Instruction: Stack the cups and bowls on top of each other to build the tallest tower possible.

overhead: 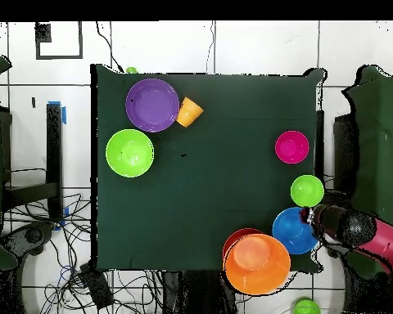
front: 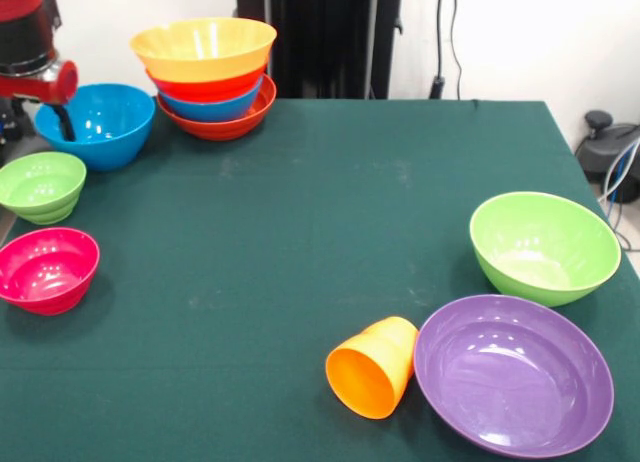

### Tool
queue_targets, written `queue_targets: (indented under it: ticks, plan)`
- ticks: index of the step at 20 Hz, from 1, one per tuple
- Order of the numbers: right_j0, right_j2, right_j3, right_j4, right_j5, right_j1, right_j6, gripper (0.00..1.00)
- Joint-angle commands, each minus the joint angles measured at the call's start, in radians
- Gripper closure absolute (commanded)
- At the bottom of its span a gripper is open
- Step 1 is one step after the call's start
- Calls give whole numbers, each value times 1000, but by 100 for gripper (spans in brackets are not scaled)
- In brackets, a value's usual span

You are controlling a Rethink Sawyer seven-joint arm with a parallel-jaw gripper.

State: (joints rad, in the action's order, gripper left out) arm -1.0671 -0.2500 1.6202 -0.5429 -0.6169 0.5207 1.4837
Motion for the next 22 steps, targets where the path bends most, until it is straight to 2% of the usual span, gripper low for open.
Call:
queue_targets:
  ticks: [1,5,11,17,21,22]
  plan:
    - [93,-87,-36,-60,38,-48,-60,0]
    - [129,-74,-77,-47,-3,-70,-41,0]
    - [121,-65,-112,-73,40,-131,-65,0]
    - [143,-56,-179,-87,54,-189,-62,0]
    - [155,-57,-209,-78,33,-207,-67,0]
    - [151,-57,-202,-76,27,-207,-76,100]
